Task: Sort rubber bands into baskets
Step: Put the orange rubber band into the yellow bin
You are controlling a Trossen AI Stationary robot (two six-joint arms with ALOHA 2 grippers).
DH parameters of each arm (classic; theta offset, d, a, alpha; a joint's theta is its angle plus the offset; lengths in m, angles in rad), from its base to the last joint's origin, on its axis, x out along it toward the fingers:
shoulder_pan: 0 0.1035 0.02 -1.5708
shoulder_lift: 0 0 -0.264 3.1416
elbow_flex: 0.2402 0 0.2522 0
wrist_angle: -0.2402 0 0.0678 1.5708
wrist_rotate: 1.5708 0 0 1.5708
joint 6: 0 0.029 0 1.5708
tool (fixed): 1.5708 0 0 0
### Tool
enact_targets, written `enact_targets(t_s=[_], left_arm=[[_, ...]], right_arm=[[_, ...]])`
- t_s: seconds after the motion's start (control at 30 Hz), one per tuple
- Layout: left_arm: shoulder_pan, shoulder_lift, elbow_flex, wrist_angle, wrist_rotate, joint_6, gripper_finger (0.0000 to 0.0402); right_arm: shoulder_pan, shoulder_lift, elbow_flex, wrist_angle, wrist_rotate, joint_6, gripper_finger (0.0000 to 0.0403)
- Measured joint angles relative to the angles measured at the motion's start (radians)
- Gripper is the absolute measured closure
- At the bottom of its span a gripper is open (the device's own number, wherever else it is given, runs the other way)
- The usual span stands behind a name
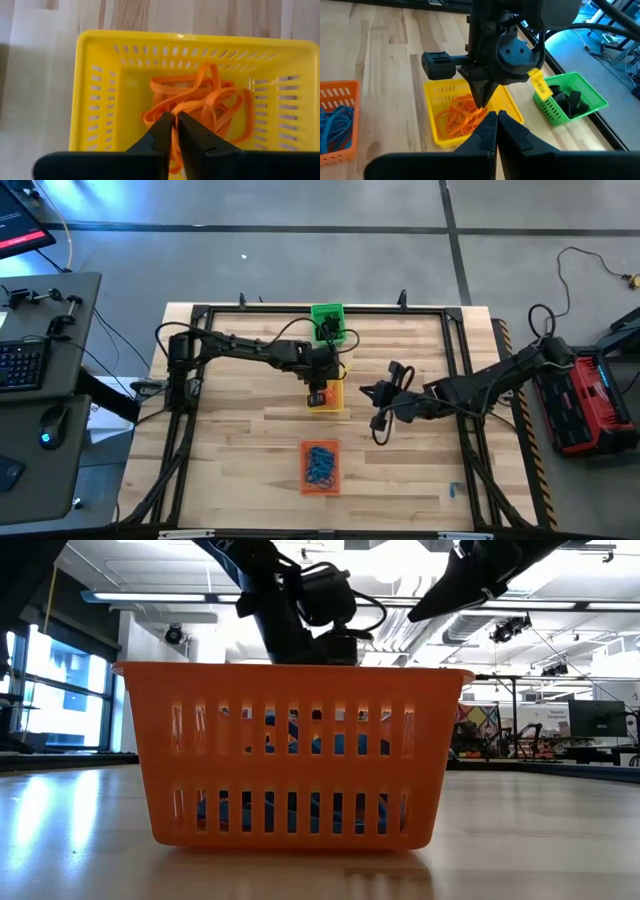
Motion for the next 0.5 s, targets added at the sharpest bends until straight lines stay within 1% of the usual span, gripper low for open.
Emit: enact_targets(t_s=[0.23,0.3,0.4,0.5], left_arm=[[-0.007,-0.021,0.003,0.013,-0.006,0.044,0.0320],[-0.016,-0.032,0.005,0.026,-0.009,0.085,0.0305],[-0.047,-0.054,0.005,0.068,-0.061,0.102,0.0301],[-0.077,-0.084,-0.020,0.167,-0.083,0.119,0.0315]], right_arm=[[0.002,0.000,0.000,-0.004,0.001,0.019,0.0403],[0.002,0.000,0.000,-0.005,0.002,0.025,0.0403],[0.009,-0.004,0.000,-0.013,0.019,0.042,0.0403],[0.029,-0.010,0.000,-0.027,0.049,0.045,0.0403]])
